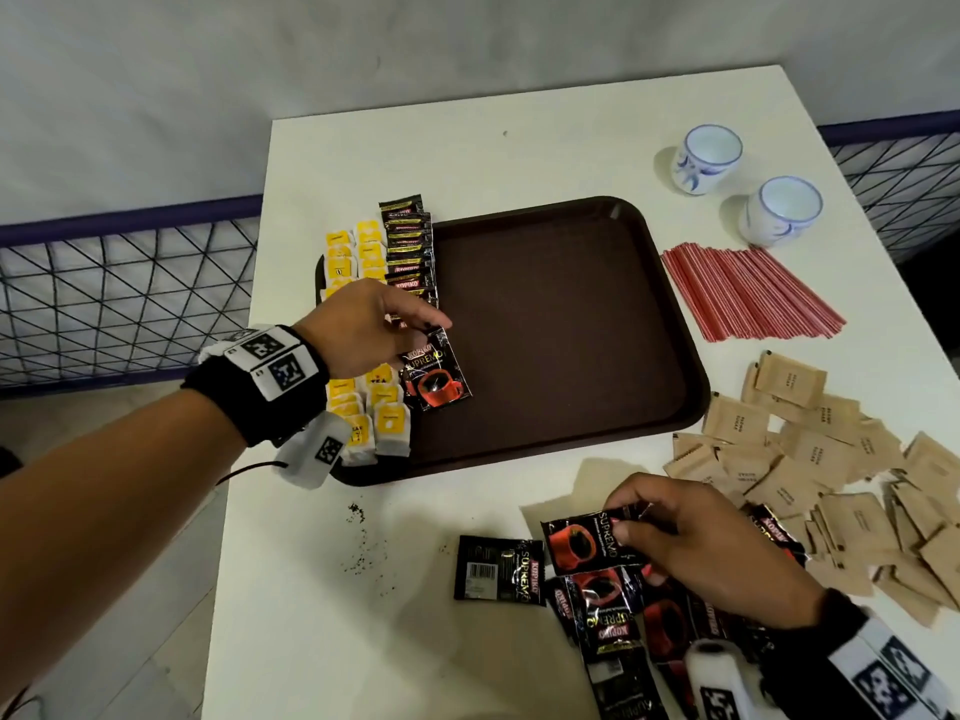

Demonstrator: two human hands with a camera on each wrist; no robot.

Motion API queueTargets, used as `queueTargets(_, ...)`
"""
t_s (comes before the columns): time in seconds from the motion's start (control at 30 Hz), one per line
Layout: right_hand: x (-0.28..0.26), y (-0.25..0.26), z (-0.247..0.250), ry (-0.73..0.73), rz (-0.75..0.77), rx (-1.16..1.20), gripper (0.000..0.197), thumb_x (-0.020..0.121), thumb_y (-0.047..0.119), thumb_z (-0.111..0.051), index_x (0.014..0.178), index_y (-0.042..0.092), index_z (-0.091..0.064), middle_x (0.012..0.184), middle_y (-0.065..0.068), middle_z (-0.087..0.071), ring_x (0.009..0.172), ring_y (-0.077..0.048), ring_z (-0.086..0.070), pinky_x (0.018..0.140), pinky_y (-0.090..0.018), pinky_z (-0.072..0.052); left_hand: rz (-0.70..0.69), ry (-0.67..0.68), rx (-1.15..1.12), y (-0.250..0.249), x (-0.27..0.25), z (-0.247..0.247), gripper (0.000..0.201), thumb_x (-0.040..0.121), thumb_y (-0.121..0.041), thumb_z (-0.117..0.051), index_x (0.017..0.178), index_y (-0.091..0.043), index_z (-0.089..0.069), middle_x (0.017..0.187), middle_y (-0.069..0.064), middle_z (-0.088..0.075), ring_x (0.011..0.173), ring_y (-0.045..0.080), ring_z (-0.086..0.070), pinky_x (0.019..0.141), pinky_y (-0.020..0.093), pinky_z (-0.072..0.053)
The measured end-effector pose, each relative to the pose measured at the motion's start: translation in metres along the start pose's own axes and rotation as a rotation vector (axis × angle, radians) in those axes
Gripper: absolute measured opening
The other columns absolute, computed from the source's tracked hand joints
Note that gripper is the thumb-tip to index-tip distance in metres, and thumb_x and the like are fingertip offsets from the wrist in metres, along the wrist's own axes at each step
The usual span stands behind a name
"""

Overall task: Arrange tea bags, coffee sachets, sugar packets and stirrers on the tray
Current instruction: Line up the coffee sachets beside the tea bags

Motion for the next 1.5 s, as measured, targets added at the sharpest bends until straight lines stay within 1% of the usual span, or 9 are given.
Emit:
queueTargets(0.1,0.001,0.003,0.002,0.012,0.023,0.017,0.023,0.093,0.015,-0.067,0.09,0.038,-0.069,0.082,0.003,-0.07,0.067,-0.019,-0.07,0.061,-0.029,-0.059,0.012,-0.022,0.046,0.004,0.002,0.002,0.022,0.085,-0.01,-0.074,0.099,-0.026,-0.077,0.09,-0.002,-0.072,0.073,0.018,-0.07,0.067,0.028,-0.06)
queueTargets(0.33,0.007,0.004,0.004,-0.018,0.069,-0.053,0.04,0.089,0.011,-0.071,0.101,0.049,-0.064,0.086,0.011,-0.065,0.073,-0.012,-0.065,0.073,-0.031,-0.057,-0.015,-0.074,0.137,0.001,0.006,0.004,0.017,0.077,-0.012,-0.081,0.082,-0.028,-0.076,0.075,-0.013,-0.072,0.07,-0.004,-0.064,0.07,0.011,-0.046)
queueTargets(0.5,0.011,0.004,0.007,-0.074,0.084,0.006,0.039,0.082,0.014,-0.078,0.099,0.045,-0.064,0.087,0.011,-0.063,0.08,-0.005,-0.064,0.076,-0.026,-0.053,-0.023,-0.032,0.18,0.002,0.009,-0.002,0.016,0.079,-0.012,-0.079,0.087,-0.025,-0.078,0.079,-0.01,-0.074,0.076,0.003,-0.068,0.075,0.022,-0.054)
queueTargets(0.73,0.02,0.01,0.006,-0.115,0.108,0.079,0.021,0.082,0.012,-0.079,0.094,0.028,-0.073,0.085,0.009,-0.068,0.079,-0.008,-0.068,0.074,-0.028,-0.057,-0.065,-0.013,0.322,0.004,0.01,-0.006,0.018,0.083,-0.009,-0.074,0.093,-0.023,-0.078,0.082,-0.017,-0.066,0.077,-0.003,-0.061,0.069,0.011,-0.043)
queueTargets(1.0,0.027,0.013,0.001,-0.119,0.109,0.115,0.021,0.082,0.012,-0.078,0.091,0.031,-0.075,0.083,0.003,-0.068,0.079,-0.014,-0.07,0.069,-0.035,-0.06,-0.145,-0.061,0.429,0.008,0.01,-0.006,0.018,0.082,-0.015,-0.075,0.098,-0.024,-0.075,0.093,-0.01,-0.059,0.088,0.016,-0.062,0.079,0.031,-0.049)
queueTargets(1.1,0.031,0.028,-0.001,-0.109,0.17,0.11,0.024,0.081,0.013,-0.08,0.09,0.034,-0.075,0.081,0.005,-0.069,0.079,-0.013,-0.068,0.074,-0.023,-0.055,-0.242,-0.102,0.389,-0.009,0.003,-0.007,0.015,0.084,-0.022,-0.075,0.099,-0.024,-0.074,0.097,-0.007,-0.059,0.087,0.014,-0.061,0.08,0.038,-0.052)
queueTargets(1.27,0.051,0.058,-0.008,-0.078,0.245,0.099,0.02,0.079,0.011,-0.081,0.092,0.025,-0.075,0.082,0.0,-0.069,0.075,-0.012,-0.065,0.072,-0.02,-0.051,-0.356,-0.023,0.286,-0.058,-0.017,-0.03,0.016,0.084,-0.02,-0.073,0.1,-0.025,-0.073,0.097,-0.008,-0.062,0.078,0.007,-0.062,0.076,0.035,-0.053)
queueTargets(1.4,0.064,0.08,-0.015,-0.066,0.31,0.109,0.017,0.077,0.011,-0.084,0.085,0.02,-0.073,0.08,-0.002,-0.068,0.072,-0.004,-0.061,0.071,-0.02,-0.05,-0.253,0.254,0.045,-0.075,-0.037,-0.069,0.041,0.076,-0.023,-0.082,0.113,-0.024,-0.064,0.092,-0.007,-0.07,0.072,0.006,-0.065,0.067,0.016,-0.048)
queueTargets(1.5,0.07,0.082,-0.014,-0.13,0.326,0.117,0.017,0.075,0.01,-0.085,0.079,0.019,-0.071,0.076,0.002,-0.069,0.071,-0.003,-0.061,0.069,-0.018,-0.049,-0.226,0.265,-0.007,-0.073,-0.037,-0.08,0.045,0.075,-0.019,-0.084,0.112,-0.024,-0.059,0.086,-0.005,-0.07,0.071,0.005,-0.063,0.067,0.02,-0.049)
Point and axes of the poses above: each hand's wrist, its own x-axis towards the middle knuckle, its own z-axis out of the back of the hand, y = z × x, the point moved 7 cm from there along x, towards the middle knuckle
